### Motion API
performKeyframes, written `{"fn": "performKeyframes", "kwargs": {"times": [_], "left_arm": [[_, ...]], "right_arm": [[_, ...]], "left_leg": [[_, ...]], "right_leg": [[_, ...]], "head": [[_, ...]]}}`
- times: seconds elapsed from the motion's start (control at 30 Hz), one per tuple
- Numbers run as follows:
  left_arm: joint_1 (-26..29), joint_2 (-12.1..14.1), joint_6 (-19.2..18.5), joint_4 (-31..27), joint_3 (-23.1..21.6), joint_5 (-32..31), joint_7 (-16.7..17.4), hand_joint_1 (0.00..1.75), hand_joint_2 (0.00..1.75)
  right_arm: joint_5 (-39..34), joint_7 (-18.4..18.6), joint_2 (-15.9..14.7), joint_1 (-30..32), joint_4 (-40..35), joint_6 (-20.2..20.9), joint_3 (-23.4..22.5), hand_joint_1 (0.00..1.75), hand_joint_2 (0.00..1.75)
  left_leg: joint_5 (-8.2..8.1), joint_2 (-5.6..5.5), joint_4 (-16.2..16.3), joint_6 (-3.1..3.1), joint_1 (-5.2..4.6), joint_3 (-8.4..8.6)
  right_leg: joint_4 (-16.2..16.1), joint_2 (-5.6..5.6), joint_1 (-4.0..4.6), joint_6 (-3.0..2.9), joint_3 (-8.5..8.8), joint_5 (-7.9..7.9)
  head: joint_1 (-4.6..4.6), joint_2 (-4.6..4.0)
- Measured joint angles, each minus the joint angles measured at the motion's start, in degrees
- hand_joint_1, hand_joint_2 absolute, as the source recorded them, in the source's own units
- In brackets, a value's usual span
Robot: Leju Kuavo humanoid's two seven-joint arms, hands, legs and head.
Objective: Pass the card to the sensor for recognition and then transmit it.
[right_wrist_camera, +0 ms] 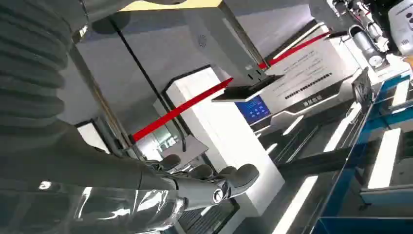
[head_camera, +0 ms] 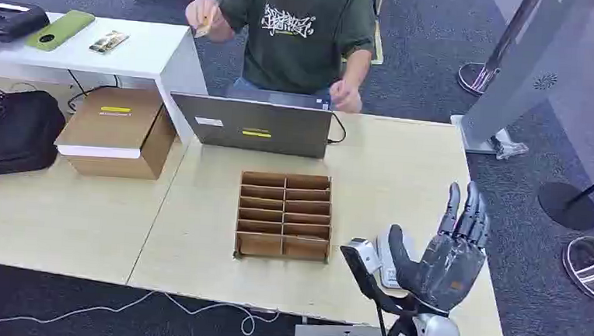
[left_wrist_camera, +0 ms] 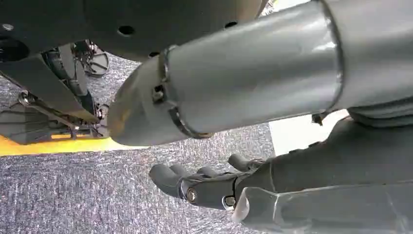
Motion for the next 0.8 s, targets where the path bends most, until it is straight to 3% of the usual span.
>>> {"fn": "performKeyframes", "kwargs": {"times": [0.5, 0.8], "left_arm": [[0.00, -0.17, 0.00, 0.00, -0.02, -0.02, 0.00, 0.00, 0.00], [-0.03, 0.09, 0.17, -0.02, -0.02, -3.34, 0.11, 0.00, 0.00]], "right_arm": [[0.00, 0.00, 0.00, -0.24, 0.17, 0.09, -0.15, 0.00, 1.75], [-1.92, -0.59, -0.37, -6.55, 5.64, 0.09, -0.92, 0.00, 1.75]], "left_leg": [[0.00, 0.00, 0.00, 0.00, 0.00, -0.02], [0.01, 0.02, 0.00, 0.00, 0.00, 0.02]], "right_leg": [[0.00, 0.00, 0.00, 0.00, 0.00, 0.00], [0.01, 0.03, 0.00, -0.03, 0.00, 0.03]], "head": [[0.00, 0.00], [0.00, 0.00]]}}
